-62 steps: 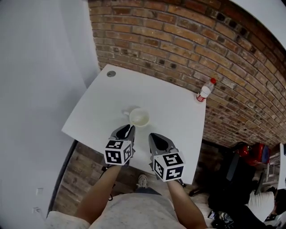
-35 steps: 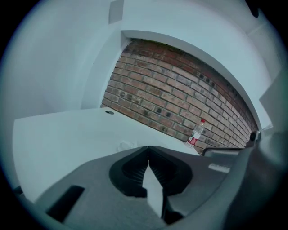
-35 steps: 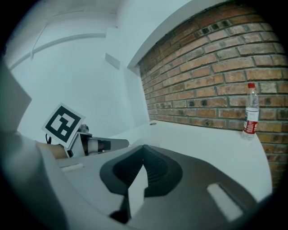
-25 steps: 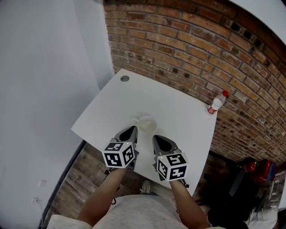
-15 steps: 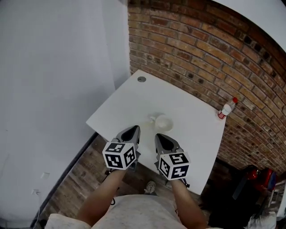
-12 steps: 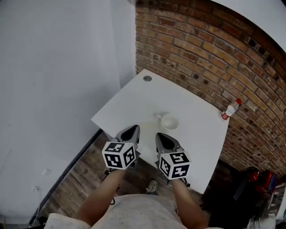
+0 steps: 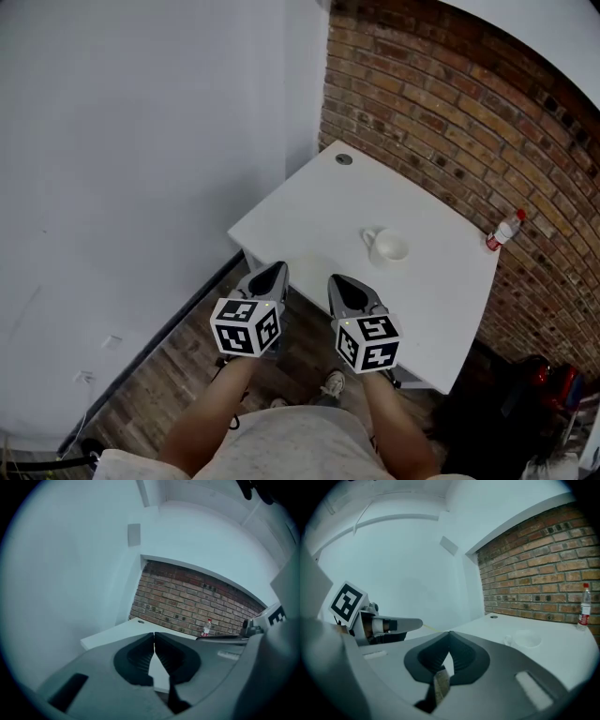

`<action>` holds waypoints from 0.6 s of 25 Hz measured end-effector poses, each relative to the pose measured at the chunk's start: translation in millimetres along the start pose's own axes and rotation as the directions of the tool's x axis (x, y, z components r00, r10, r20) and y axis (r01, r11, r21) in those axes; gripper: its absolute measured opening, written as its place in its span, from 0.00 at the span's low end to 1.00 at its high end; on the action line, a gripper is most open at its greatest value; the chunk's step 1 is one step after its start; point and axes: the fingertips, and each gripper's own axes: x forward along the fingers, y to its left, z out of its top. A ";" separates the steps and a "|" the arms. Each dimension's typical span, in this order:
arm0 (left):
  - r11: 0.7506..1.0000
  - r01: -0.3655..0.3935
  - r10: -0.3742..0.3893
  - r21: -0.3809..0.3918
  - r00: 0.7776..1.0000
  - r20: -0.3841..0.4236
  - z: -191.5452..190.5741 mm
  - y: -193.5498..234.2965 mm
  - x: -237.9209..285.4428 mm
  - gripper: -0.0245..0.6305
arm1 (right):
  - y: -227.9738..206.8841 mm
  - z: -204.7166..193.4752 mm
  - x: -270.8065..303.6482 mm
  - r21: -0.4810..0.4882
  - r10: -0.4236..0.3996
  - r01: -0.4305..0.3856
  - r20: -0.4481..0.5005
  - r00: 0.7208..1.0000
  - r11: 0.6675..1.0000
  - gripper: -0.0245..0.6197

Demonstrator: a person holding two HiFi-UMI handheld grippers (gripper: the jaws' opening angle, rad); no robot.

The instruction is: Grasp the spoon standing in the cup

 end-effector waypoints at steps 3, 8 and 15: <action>1.000 -0.018 0.018 0.006 1.000 0.006 -2.2 14.8 -23.8 0.04 | 24.4 -5.8 2.1 -0.018 0.015 -0.015 -0.009 1.000 1.000 0.05; 0.999 -0.034 0.034 0.002 0.999 0.010 -6.8 35.9 -54.2 0.04 | 56.8 -14.3 3.7 -0.024 0.021 -0.022 -0.015 1.000 0.999 0.05; 0.999 -0.032 0.032 -0.003 0.999 0.008 -12.5 48.5 -72.7 0.04 | 77.5 -18.9 4.1 -0.021 0.020 -0.020 -0.017 1.000 1.000 0.05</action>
